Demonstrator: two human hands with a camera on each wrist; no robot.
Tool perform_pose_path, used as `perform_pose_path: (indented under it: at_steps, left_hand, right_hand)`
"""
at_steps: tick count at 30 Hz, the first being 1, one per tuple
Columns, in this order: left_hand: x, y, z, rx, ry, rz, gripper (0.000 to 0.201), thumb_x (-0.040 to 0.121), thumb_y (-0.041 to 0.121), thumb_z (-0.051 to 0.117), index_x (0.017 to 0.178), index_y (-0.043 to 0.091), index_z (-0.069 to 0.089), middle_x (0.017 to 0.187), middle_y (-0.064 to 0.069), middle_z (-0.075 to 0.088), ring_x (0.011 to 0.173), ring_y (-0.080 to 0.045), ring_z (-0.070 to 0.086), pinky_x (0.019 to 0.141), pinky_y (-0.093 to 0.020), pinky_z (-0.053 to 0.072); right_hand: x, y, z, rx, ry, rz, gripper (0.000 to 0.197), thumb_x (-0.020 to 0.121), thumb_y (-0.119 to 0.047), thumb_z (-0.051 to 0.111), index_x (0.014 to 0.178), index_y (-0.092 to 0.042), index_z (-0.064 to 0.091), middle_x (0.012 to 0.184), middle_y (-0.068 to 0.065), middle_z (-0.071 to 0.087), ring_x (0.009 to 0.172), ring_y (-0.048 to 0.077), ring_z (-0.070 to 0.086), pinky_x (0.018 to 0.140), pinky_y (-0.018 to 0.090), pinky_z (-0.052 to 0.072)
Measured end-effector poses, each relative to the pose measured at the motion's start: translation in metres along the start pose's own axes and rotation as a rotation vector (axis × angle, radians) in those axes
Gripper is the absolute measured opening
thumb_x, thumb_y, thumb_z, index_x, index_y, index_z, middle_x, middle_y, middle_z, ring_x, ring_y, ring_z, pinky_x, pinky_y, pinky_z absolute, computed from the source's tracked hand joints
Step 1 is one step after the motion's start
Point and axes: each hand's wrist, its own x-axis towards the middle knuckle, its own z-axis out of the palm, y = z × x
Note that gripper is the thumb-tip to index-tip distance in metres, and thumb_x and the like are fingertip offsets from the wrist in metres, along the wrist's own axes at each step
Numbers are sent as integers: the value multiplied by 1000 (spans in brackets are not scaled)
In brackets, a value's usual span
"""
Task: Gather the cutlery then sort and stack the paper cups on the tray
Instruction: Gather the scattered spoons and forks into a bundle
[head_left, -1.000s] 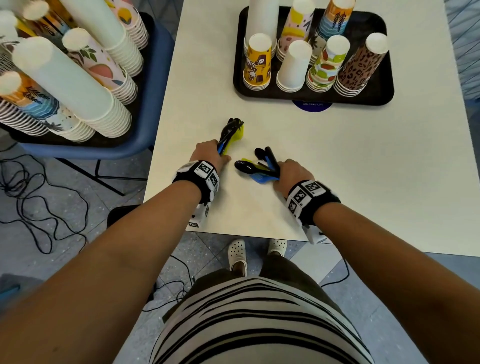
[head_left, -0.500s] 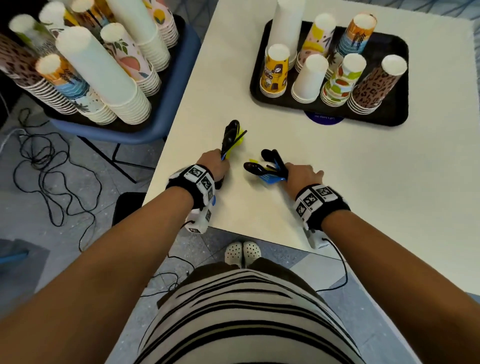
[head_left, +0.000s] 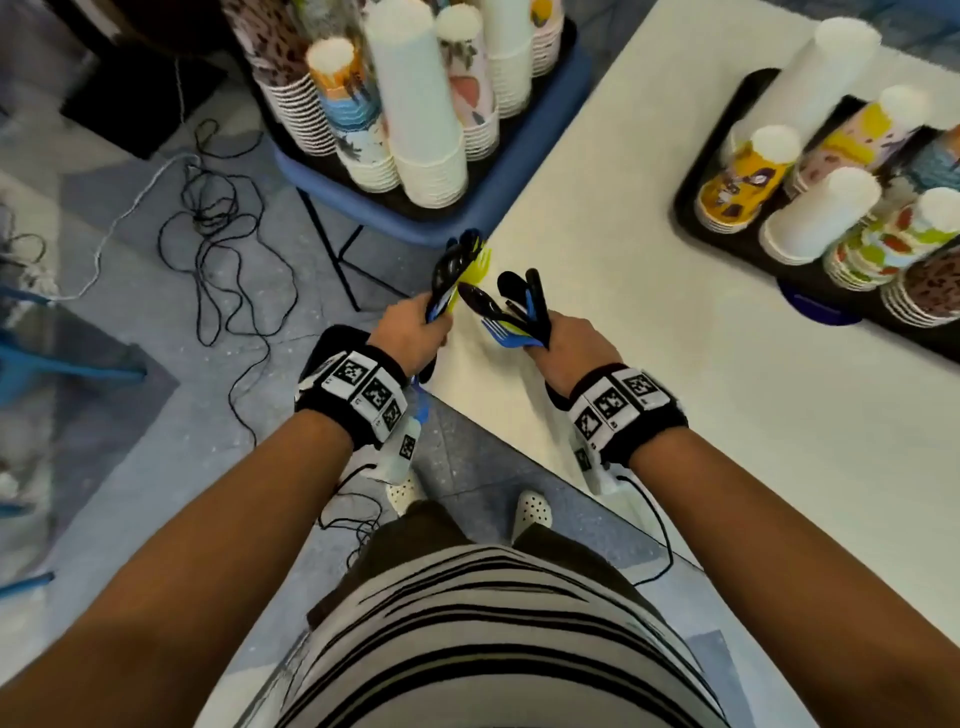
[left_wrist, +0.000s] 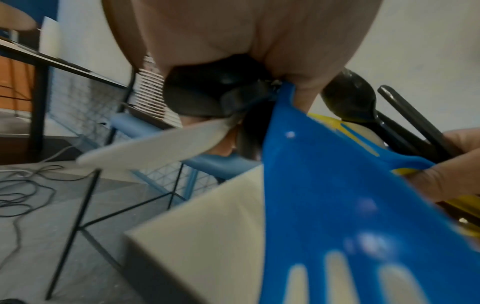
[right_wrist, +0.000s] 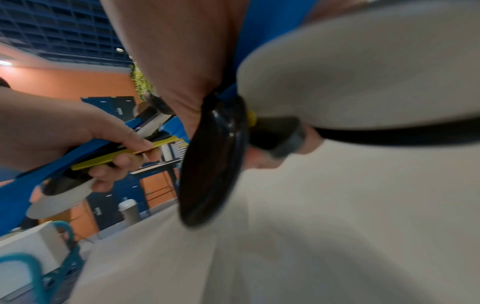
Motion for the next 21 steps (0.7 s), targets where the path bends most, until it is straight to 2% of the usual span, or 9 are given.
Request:
perform_pose_path:
  at_steps: [3,5,7,9,11,14,15,19,21]
  left_hand:
    - [3,-43,-40,-54,100,-61,22,90,19,54,94,-2,60,93,-29,66,91,-39,63,75,-39,47]
    - [7,-77,-67,-86,122,-110,20,91,19,53,96,1,61,87,-21,66,87,-32,63,71,-32,42]
    - [10,-104,-87,-139,136,-144,14,93,19,50,89,8,57,76,-10,60,79,-28,59,69,-27,38]
    - [15,-129,-107,-195,149,-196,16,95,19,47,81,12,52,68,-3,56,72,-24,54,66,-28,39]
    - [25,-160,-128,-264,189,-256,16,96,19,45,82,12,50,65,1,53,69,-24,52,62,-30,41]
    - [39,-196,-148,-353,270,-312,12,96,19,44,87,11,49,66,3,54,68,-23,52,70,-34,45]
    - [45,-208,-154,-369,298,-326,13,96,19,43,87,11,48,66,4,53,67,-23,52,70,-33,44]
    - [66,-242,-165,-423,406,-400,16,96,19,43,85,8,48,65,4,51,57,-14,48,54,-25,38]
    - [81,-260,-163,-489,470,-455,13,96,18,43,88,9,48,69,-2,55,63,-21,53,60,-27,45]
  right_hand:
    - [19,-51,27,-22,-29,-46,33,90,-24,50,120,-10,55,111,19,64,102,38,59,81,38,47]
    - [30,-86,44,-24,-48,-58,32,90,-23,51,118,-8,55,113,21,63,105,39,59,85,40,48]
    - [41,-115,60,-23,-68,-51,32,89,-21,52,117,-8,55,113,22,63,105,39,59,87,41,49]
    - [53,-143,77,-16,-84,-48,32,88,-21,53,118,-10,55,113,20,64,105,38,59,89,42,49]
    - [68,-175,98,-24,-120,-50,34,89,-23,52,120,-10,54,114,19,63,106,37,59,90,43,49]
    - [86,-212,127,-22,-174,-37,34,89,-25,54,119,-8,54,117,19,62,108,36,59,89,41,48]
    - [93,-224,138,-11,-195,-30,34,89,-26,55,118,-8,55,116,19,62,107,36,59,88,40,48]
    - [124,-251,177,77,-281,14,32,90,-21,56,117,-3,57,117,20,62,108,34,60,85,34,47]
    - [146,-258,202,113,-327,47,32,90,-18,56,117,-1,58,116,21,62,109,35,59,80,29,44]
